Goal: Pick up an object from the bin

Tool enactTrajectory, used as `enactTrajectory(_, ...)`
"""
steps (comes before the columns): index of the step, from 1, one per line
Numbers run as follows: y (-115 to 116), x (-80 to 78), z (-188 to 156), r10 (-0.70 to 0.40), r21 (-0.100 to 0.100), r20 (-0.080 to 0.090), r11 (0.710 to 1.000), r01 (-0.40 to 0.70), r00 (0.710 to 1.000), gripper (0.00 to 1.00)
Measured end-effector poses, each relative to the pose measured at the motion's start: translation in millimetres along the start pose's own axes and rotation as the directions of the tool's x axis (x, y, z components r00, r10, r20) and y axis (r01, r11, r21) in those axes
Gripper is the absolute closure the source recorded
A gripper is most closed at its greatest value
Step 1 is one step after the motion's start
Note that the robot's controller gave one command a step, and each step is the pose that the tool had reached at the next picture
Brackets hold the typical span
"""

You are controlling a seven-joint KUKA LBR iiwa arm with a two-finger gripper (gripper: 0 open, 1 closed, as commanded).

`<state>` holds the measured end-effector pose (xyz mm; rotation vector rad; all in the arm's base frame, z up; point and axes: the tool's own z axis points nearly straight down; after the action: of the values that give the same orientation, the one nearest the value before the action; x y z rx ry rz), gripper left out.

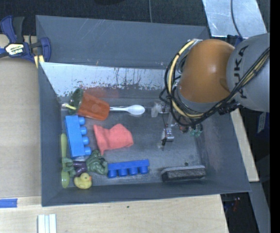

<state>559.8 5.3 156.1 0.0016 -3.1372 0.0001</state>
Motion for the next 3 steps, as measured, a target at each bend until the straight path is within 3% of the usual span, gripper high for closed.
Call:
enactTrajectory(1, 0, -1.4, -5, 0.0, 0.0, 0.008, 1.0, 0.0, 1.0, 0.0)
enactTrajectory(2, 45, 11.2, 42, -0.158, 0.004, 0.014, 0.987, 0.158, 0.987, 0.0)
enactTrajectory(3, 60, -13.5, 62, -0.12, -0.001, 0.008, 0.993, 0.12, 0.993, 0.0)
